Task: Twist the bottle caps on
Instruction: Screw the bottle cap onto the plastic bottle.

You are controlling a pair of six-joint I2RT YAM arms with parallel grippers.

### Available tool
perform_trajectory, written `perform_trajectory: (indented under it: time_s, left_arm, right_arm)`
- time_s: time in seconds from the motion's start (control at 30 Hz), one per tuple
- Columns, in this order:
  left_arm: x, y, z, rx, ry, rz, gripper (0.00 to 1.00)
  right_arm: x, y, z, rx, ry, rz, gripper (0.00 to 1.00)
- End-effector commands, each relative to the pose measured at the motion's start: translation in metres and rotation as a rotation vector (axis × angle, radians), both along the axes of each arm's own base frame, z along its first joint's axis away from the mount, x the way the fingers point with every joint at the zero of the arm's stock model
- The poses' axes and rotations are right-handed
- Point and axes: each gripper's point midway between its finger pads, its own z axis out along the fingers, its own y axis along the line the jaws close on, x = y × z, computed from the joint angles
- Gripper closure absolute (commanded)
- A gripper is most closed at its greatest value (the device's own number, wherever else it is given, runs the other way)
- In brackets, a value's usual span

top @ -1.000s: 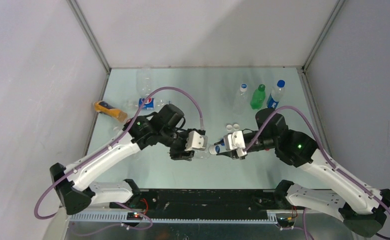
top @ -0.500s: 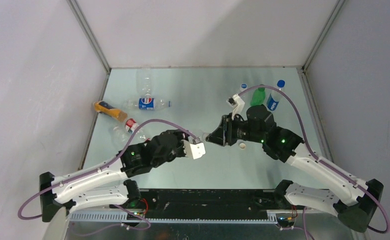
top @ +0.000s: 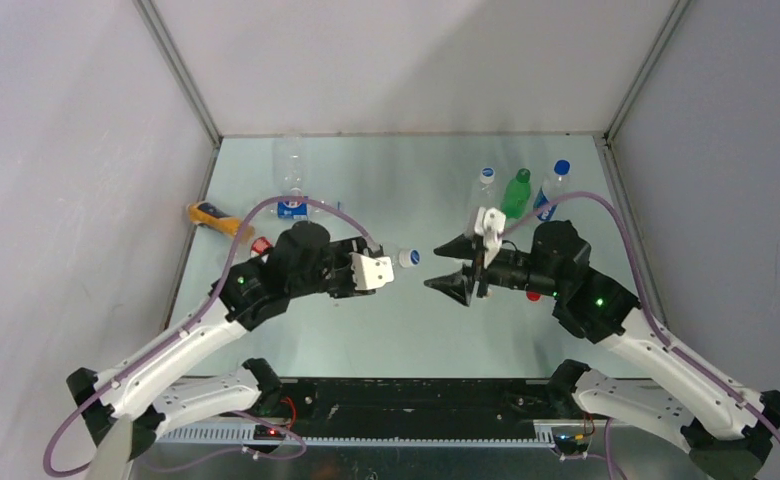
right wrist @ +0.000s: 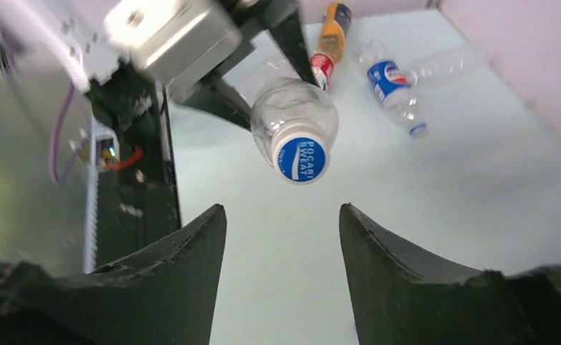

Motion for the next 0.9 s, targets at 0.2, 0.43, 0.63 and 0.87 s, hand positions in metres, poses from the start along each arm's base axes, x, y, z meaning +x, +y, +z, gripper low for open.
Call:
perform_trajectory:
  time_s: [0.2, 0.43, 0.63, 0.87]
  left_arm:
    - [-0.059, -0.030, -0.007, 0.015, 0.330, -0.333, 0.99]
    - [-0.056, -0.034, -0.004, 0.015, 0.323, -0.342, 0.99]
    - [-0.056, -0.037, 0.001, 0.013, 0.330, -0.352, 0.99]
    - [-0.054, -0.039, 0.000, 0.020, 0.333, -0.348, 0.99]
  right_arm:
    - [-0.027, 0.001, 0.005, -0.122, -0.573, 0.353, 0.41]
    - [-0.041, 0.001, 0.002, -0.138, -0.541, 0.448, 0.49]
    - [-0.044, 0.002, 0.000, -0.138, -0.527, 0.469, 0.57]
    - [-0.042, 0.008, -0.002, -0.139, -0.517, 0.471, 0.59]
